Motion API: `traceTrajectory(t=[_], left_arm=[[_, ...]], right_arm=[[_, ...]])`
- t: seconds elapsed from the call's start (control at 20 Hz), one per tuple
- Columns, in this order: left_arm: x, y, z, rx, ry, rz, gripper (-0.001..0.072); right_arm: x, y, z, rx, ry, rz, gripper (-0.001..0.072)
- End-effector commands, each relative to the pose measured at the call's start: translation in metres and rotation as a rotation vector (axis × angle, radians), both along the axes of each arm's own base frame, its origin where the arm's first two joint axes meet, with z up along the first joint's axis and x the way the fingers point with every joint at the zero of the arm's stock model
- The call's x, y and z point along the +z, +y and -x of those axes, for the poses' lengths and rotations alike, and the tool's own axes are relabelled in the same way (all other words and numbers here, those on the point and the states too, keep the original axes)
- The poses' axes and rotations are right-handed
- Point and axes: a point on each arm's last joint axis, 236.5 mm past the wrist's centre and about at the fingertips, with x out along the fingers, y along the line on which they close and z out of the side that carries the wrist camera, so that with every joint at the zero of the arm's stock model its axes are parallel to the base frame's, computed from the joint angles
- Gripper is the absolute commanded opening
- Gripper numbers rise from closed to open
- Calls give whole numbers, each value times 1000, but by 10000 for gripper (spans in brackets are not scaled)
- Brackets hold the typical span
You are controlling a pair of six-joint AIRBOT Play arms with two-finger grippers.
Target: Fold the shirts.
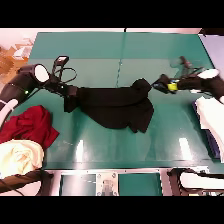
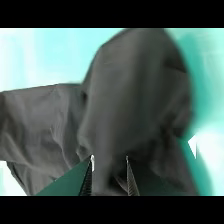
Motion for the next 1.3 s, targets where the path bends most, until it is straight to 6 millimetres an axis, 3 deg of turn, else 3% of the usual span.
traceTrajectory(t=[0.0, 0.1, 0.15, 0.25, 0.35, 0.5, 0.75, 0.8, 0.85, 0.95, 1.05, 1.15, 1.25], left_arm=[[-8, 1, 1, -11, 14, -8, 21], [-8, 1, 2, -10, 16, -8, 21], [-8, 0, 2, -10, 18, -6, 21], [-8, 0, 2, -9, 19, -5, 21], [-8, 0, 2, -9, 20, -5, 21], [-8, 0, 3, -9, 21, -4, 21], [-10, 1, 9, -20, 45, -11, 21], [-10, 1, 9, -24, 46, -13, 21], [-10, 2, 9, -24, 45, -17, 21], [-5, 6, 9, -34, 44, -42, 20], [22, 19, 6, -36, 25, -101, 20], [83, 32, -6, -1, -101, -133, 20], [173, 36, -9, 34, -300, -100, 20]], right_arm=[[4, -61, 57, -75, 152, 27, 253], [-21, -81, 102, -165, 263, 50, 267], [-35, -75, 121, -187, 308, 20, 304], [-71, -42, 158, -189, 402, -62, 336], [-102, -5, 180, -166, 446, -121, 367], [-131, 38, 192, -160, 450, -148, 364], [-138, 64, 182, -124, 420, -124, 348], [-135, 65, 179, -113, 406, -120, 229], [-131, 65, 174, -82, 378, -113, 35], [-107, 71, 164, -10, 332, -137, 15], [-59, 66, 144, 39, 236, -153, 14], [20, 45, 113, 32, 54, -155, 15], [122, 17, 90, -2, -187, -104, 14]])
